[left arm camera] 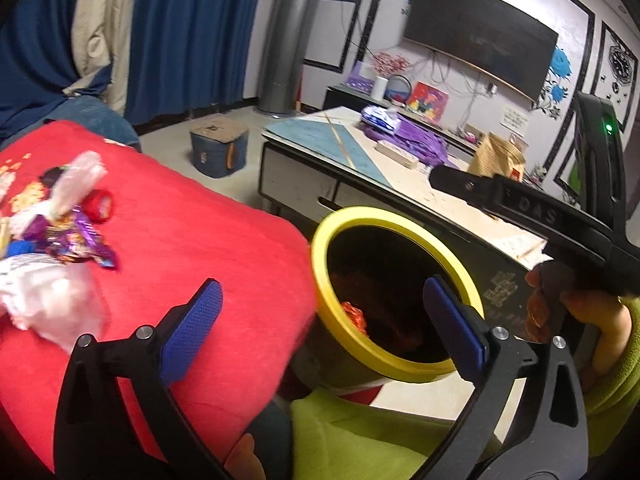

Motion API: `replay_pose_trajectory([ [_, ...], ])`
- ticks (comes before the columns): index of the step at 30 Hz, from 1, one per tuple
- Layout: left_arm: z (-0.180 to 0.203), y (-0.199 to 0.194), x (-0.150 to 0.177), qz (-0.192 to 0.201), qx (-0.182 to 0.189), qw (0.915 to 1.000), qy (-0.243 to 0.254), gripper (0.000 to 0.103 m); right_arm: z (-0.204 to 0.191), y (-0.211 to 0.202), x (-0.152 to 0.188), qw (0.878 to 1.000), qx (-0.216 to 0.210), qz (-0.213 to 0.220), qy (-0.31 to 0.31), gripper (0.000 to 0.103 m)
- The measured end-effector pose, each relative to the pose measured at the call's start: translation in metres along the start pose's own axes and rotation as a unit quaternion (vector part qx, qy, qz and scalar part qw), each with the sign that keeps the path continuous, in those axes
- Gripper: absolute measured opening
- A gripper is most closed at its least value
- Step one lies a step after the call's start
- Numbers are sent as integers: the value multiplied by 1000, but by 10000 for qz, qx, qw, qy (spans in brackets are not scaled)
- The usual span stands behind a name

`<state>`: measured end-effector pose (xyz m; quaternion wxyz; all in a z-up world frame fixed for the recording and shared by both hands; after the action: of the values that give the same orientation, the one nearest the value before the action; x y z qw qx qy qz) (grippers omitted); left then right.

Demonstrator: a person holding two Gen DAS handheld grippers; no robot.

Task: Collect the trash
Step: 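Open both tools to drop the red bag and wrapper into the bin, then move both open tools back over the trash on the bedspread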

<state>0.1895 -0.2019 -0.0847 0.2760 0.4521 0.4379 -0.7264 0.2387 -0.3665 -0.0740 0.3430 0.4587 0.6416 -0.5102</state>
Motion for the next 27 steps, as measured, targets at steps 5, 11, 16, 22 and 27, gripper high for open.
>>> replay_pose_trajectory([
  [5, -23, -18, -9, 170, -283, 9994, -64, 92, -21, -6, 0, 9996, -228, 43, -147, 76],
  [11, -51, -37, -21, 377, -610, 9970, -304, 92, -49, -14, -1, 9983, -497, 102, -300, 78],
  [16, -75, -54, -31, 585, -904, 9929, -497, 92, -75, -23, -2, 9960, -754, 218, -438, 78],
  [22, -103, -72, -40, 817, -1223, 9865, -722, 92, -105, -31, 0, 9919, -1064, 276, -640, 78],
  [27, -120, -85, -46, 972, -1471, 9813, -774, 92, -127, -33, 4, 9888, -1269, 223, -747, 78],
])
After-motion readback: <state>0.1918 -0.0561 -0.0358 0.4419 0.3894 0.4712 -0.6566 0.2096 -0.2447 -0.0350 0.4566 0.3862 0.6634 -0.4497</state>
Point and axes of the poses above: each gripper's, at about its wrist camera, not at the fingertips, and y roughly the way its jaws point, z to its right, x to its underside, the point moved 5 cm from there along y, roughly the way its jaws point, and after that the axes turned 15 degrees about z, right-handed, at the moved point
